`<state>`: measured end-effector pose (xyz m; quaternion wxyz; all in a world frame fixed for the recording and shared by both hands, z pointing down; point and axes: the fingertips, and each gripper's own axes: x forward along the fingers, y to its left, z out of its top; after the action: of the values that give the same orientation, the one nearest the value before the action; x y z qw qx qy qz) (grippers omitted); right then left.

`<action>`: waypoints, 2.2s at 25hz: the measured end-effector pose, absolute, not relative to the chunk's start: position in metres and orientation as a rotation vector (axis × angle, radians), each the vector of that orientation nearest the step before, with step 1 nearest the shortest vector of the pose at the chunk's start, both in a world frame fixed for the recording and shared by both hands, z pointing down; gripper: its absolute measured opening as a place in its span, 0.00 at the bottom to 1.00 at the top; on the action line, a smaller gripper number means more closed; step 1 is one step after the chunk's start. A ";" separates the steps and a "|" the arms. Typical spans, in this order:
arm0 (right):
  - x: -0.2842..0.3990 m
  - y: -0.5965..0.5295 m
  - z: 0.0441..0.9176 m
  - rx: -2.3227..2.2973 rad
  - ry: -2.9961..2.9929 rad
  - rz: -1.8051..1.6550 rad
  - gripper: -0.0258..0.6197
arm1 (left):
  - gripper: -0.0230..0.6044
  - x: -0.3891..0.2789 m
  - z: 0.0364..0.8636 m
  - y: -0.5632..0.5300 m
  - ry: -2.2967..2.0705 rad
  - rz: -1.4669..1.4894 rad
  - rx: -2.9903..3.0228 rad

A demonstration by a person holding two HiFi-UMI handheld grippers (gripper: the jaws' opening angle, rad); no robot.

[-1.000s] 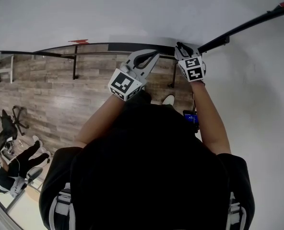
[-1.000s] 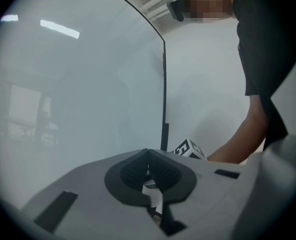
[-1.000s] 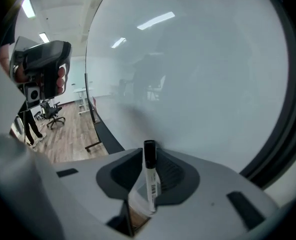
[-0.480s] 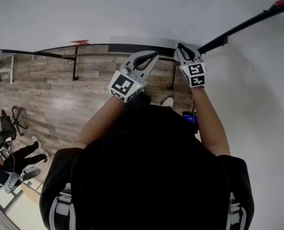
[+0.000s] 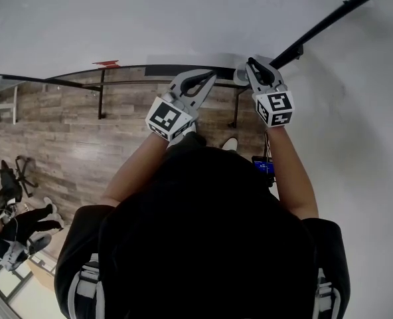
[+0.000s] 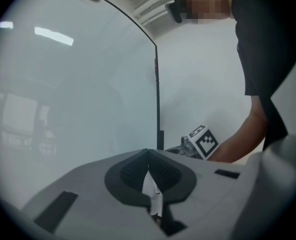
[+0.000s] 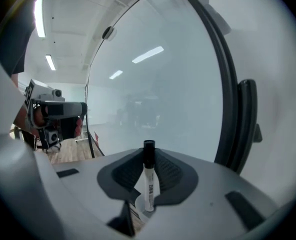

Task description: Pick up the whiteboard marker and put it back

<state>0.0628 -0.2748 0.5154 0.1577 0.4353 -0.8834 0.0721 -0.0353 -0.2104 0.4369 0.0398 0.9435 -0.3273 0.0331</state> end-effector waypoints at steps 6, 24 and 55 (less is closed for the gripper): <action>0.069 -0.271 0.470 1.261 -2.617 0.166 0.14 | 0.04 -0.027 0.435 -0.214 -0.997 0.085 2.904; 0.093 -0.195 0.373 1.200 -2.813 0.135 0.14 | 0.04 0.003 0.376 -0.176 -0.898 0.000 2.955; 0.121 -0.095 0.387 1.020 -2.873 0.116 0.14 | 0.04 0.039 0.389 -0.086 -1.090 0.047 2.898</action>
<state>0.1209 -0.0945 0.3867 0.0454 0.3340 -0.9407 0.0378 0.0392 -0.0857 0.3894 0.0222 0.9356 -0.3519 0.0153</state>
